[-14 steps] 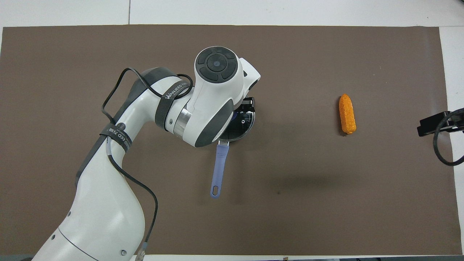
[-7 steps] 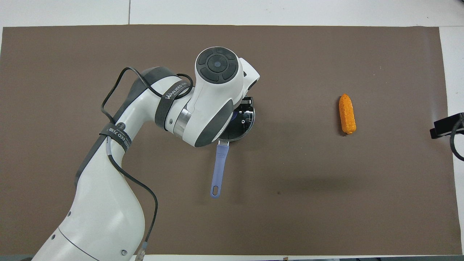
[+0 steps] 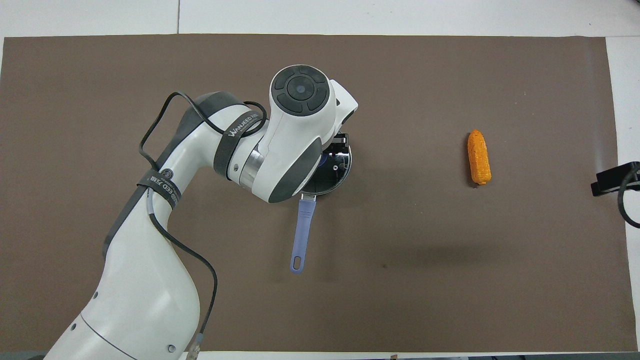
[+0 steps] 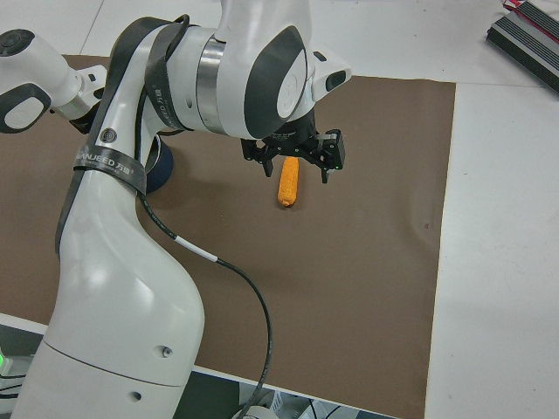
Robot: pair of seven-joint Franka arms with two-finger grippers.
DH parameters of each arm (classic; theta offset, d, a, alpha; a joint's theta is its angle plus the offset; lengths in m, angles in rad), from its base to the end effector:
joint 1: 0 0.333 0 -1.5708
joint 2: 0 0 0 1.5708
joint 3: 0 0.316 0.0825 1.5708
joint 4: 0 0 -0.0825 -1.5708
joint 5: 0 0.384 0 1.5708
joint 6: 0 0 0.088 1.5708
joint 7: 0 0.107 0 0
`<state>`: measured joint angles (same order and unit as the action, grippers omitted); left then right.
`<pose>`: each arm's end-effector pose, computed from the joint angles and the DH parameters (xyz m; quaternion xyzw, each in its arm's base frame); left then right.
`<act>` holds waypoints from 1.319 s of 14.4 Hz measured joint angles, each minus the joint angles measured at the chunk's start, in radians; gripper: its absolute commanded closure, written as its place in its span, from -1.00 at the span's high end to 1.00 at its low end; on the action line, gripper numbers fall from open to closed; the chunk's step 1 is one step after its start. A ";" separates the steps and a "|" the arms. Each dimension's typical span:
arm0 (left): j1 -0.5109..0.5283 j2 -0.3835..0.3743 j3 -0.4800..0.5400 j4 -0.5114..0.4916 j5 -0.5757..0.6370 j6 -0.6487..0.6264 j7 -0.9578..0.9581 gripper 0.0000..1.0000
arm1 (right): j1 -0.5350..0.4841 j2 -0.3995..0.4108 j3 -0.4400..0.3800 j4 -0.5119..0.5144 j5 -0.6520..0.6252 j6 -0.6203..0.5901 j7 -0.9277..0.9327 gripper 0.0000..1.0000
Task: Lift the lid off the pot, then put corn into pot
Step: 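Lift the lid off the pot while the right gripper grasps the corn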
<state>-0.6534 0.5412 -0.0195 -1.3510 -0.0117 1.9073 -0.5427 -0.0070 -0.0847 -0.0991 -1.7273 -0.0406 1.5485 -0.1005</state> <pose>0.5592 -0.4432 0.4127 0.9980 -0.0617 0.0002 0.0130 0.5185 -0.0617 0.5946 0.9988 -0.0019 -0.0486 0.0112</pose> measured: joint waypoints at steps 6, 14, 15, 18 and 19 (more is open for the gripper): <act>0.000 0.000 0.000 0.000 0.013 0.005 0.000 0.38 | 0.161 0.011 0.015 -0.143 0.044 0.376 0.055 1.00; -0.001 0.000 -0.001 0.000 0.014 0.012 0.000 -0.53 | 0.189 0.242 0.012 -0.325 0.075 0.724 0.060 1.00; -0.001 0.000 -0.001 0.000 0.014 0.012 0.000 -0.63 | 0.188 0.244 0.011 -0.364 0.075 0.757 0.060 1.00; -0.001 0.000 -0.001 0.001 0.014 0.011 0.000 -0.95 | 0.155 0.252 0.005 -0.405 0.075 0.786 0.061 1.00; -0.001 -0.001 -0.001 0.001 0.014 0.009 0.000 -1.00 | 0.140 0.260 0.004 -0.406 0.075 0.789 0.060 1.00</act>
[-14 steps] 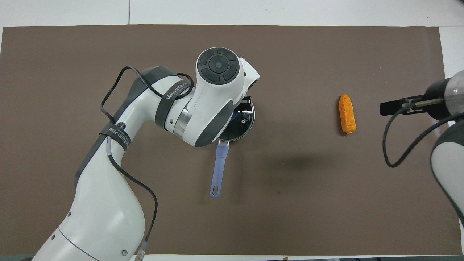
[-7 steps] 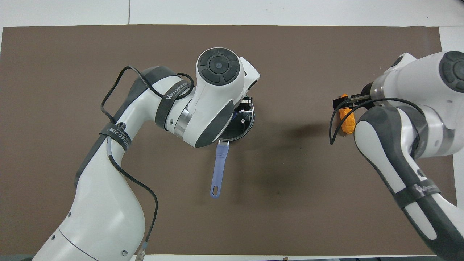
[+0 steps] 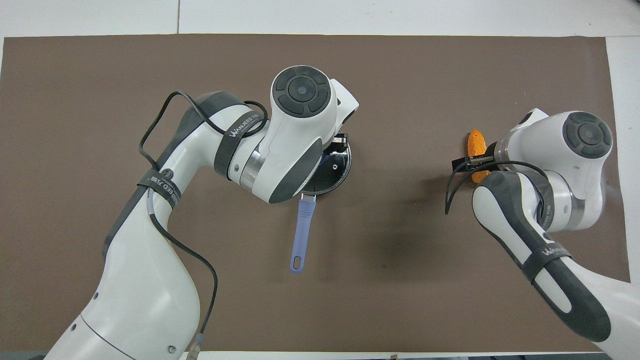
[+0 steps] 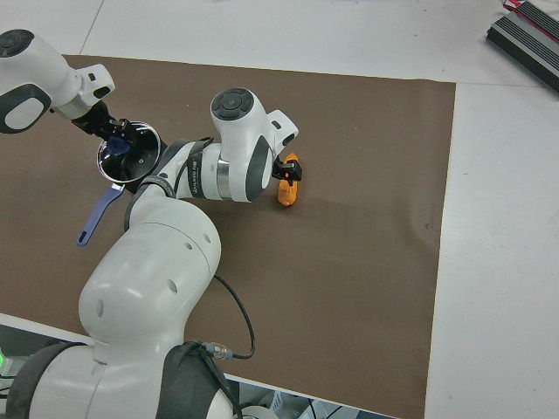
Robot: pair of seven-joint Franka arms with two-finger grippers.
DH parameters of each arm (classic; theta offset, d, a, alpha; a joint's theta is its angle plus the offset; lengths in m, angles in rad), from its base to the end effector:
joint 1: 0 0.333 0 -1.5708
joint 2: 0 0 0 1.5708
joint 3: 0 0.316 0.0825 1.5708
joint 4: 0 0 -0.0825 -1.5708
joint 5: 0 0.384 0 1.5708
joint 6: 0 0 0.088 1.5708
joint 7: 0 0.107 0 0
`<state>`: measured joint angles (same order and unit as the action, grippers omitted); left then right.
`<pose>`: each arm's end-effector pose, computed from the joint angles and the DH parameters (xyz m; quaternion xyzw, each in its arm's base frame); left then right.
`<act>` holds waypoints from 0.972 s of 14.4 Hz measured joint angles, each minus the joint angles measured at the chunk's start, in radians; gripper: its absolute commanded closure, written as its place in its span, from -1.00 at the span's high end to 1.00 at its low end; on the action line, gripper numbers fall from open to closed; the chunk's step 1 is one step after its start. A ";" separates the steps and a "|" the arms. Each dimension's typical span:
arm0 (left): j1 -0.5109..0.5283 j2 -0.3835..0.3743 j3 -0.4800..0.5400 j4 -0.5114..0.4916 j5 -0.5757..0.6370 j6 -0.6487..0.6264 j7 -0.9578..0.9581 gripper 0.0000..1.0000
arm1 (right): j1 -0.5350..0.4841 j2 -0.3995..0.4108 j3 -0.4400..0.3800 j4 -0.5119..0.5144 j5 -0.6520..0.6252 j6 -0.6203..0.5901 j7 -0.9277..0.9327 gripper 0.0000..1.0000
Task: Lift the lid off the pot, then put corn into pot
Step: 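Lift the lid off the pot while the right gripper grasps the corn, then set the lid down while the right gripper drops corn into pot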
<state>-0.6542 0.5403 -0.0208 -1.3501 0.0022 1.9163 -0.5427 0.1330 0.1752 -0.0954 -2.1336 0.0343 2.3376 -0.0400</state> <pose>0.5598 -0.4440 0.4146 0.9978 -0.0649 0.0082 0.0110 0.5665 0.0226 0.3285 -0.9995 -0.0279 -0.0149 0.0042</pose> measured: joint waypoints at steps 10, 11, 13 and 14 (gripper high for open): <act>0.060 -0.161 0.020 0.011 -0.047 -0.163 -0.008 -1.00 | -0.016 0.077 -0.001 0.049 0.000 0.018 0.000 -1.00; 0.095 -0.184 0.021 0.011 -0.047 -0.189 0.004 -1.00 | -0.012 0.077 0.000 0.108 -0.001 -0.072 0.000 -1.00; 0.181 -0.233 0.023 0.011 -0.048 -0.249 0.074 -1.00 | 0.014 0.078 0.001 0.307 -0.001 -0.319 0.006 -1.00; 0.233 -0.254 0.025 0.010 -0.048 -0.284 0.132 -1.00 | 0.044 0.080 0.002 0.415 -0.004 -0.428 0.035 -1.00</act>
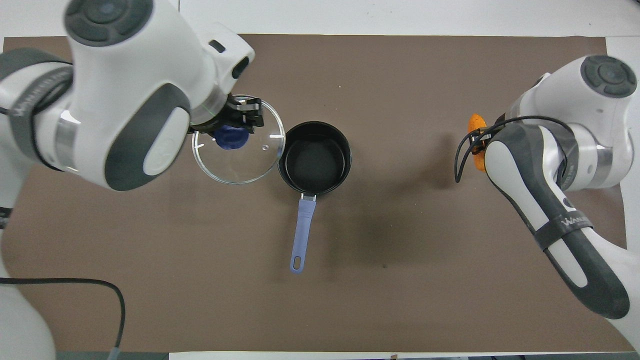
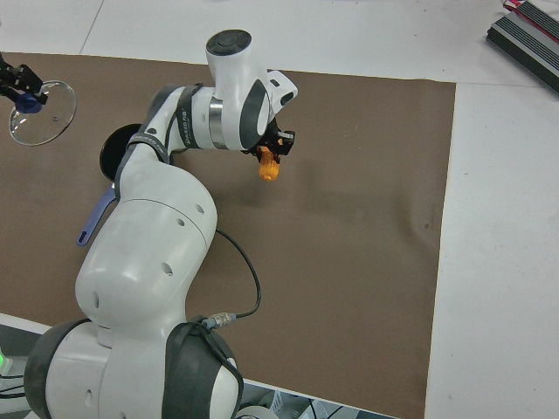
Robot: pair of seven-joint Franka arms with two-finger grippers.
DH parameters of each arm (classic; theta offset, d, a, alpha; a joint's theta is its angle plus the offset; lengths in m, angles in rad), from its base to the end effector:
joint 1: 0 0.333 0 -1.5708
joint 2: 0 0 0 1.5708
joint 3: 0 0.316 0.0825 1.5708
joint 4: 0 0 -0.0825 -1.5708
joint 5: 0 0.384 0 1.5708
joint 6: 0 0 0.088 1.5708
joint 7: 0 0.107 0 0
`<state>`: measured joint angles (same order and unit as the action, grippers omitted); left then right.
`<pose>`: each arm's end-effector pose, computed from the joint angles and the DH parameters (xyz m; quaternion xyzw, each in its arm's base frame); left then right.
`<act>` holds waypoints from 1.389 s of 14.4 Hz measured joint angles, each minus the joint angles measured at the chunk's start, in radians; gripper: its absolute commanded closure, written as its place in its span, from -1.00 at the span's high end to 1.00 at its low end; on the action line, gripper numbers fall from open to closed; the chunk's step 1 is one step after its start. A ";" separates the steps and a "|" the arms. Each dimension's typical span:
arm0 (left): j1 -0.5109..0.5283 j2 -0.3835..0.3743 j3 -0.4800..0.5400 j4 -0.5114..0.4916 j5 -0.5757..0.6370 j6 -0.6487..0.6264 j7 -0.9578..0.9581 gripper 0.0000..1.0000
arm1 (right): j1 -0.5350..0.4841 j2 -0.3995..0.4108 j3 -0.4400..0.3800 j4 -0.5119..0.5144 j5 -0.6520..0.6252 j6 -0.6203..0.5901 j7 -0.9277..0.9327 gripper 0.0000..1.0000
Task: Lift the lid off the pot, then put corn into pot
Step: 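Set the lid down while the right gripper drops corn into pot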
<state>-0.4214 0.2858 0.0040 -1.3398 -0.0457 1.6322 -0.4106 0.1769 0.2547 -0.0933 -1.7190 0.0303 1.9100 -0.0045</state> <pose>0.5875 -0.2660 0.5679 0.9997 -0.0022 -0.0059 0.0217 0.6232 0.0586 0.4316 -0.9987 -0.0397 0.0313 0.0011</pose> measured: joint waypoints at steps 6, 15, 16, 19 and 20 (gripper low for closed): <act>0.349 -0.050 0.006 -0.114 -0.003 -0.014 0.417 -1.00 | 0.360 0.112 0.017 0.304 -0.010 -0.110 0.443 -1.00; 0.506 -0.079 0.006 -0.515 -0.003 0.393 0.563 -1.00 | 0.483 0.326 0.020 0.334 -0.002 0.144 0.602 -0.45; 0.507 -0.079 0.006 -0.542 -0.003 0.423 0.565 -1.00 | 0.484 0.325 0.020 0.319 0.011 0.165 0.602 -0.20; 0.507 -0.079 0.004 -0.603 -0.003 0.484 0.565 -1.00 | 0.487 0.319 0.021 0.288 0.032 0.187 0.602 1.00; 0.507 -0.079 0.004 -0.618 -0.003 0.503 0.565 -1.00 | 0.487 0.317 0.021 0.292 0.032 0.170 0.604 1.00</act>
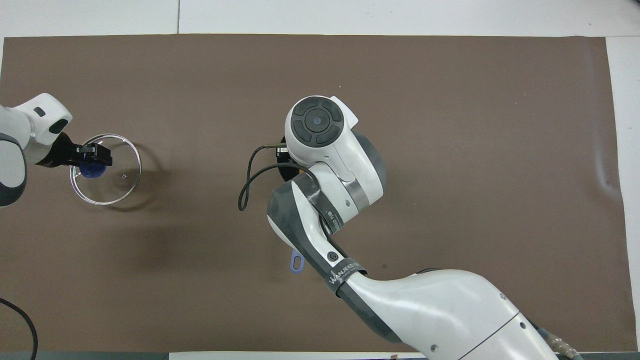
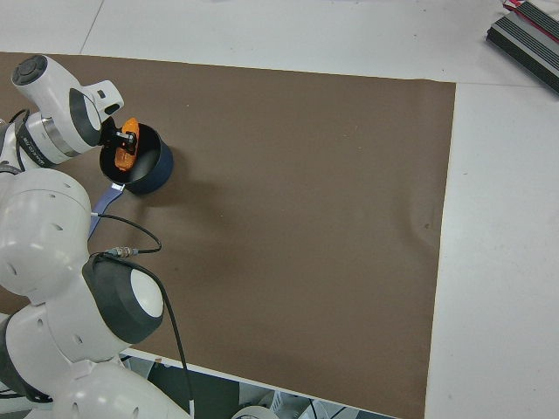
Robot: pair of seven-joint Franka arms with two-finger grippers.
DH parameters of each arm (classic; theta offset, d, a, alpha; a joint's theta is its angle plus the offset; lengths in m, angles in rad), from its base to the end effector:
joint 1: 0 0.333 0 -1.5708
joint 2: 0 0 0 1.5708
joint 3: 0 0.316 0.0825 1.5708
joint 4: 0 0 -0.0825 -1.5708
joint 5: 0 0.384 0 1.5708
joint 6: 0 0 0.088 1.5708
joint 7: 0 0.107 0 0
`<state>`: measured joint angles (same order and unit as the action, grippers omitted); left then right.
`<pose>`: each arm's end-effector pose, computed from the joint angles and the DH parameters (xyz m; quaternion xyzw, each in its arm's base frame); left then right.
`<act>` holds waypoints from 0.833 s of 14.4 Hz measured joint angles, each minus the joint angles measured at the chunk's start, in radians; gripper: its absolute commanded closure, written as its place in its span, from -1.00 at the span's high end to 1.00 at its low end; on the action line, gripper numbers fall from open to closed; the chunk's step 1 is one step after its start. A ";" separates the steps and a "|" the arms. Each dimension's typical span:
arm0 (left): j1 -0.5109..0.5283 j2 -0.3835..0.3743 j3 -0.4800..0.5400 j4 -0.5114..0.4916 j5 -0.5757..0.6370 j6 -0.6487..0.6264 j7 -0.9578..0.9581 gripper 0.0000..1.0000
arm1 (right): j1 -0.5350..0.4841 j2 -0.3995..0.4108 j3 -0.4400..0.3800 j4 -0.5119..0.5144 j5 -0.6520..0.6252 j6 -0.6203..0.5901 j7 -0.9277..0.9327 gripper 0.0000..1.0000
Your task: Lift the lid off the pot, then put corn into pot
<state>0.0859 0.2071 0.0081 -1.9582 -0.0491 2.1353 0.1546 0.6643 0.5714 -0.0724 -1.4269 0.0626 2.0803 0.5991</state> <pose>0.5924 0.0536 0.3690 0.9996 -0.0169 -0.0124 0.0214 0.5906 0.4126 0.3714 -0.9990 0.0112 -0.0297 0.0306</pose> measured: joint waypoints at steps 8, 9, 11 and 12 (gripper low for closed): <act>-0.001 0.006 -0.005 -0.061 0.000 0.080 0.036 1.00 | -0.127 -0.167 -0.021 0.046 -0.049 -0.260 -0.092 1.00; -0.001 0.006 -0.005 -0.060 0.000 0.081 0.051 1.00 | -0.170 -0.203 -0.021 0.046 -0.051 -0.318 -0.147 1.00; -0.001 0.005 -0.005 -0.054 0.000 0.080 0.064 1.00 | -0.262 -0.270 -0.023 0.044 -0.051 -0.435 -0.253 1.00; -0.001 0.004 -0.006 -0.041 0.000 0.070 0.068 1.00 | -0.309 -0.302 -0.024 0.043 -0.051 -0.487 -0.295 1.00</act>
<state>0.0847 0.2115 0.0018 -1.9992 -0.0490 2.2056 0.2222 0.3550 0.2697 -0.0960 -1.3834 0.0116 1.5932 0.3041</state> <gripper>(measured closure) 0.000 0.000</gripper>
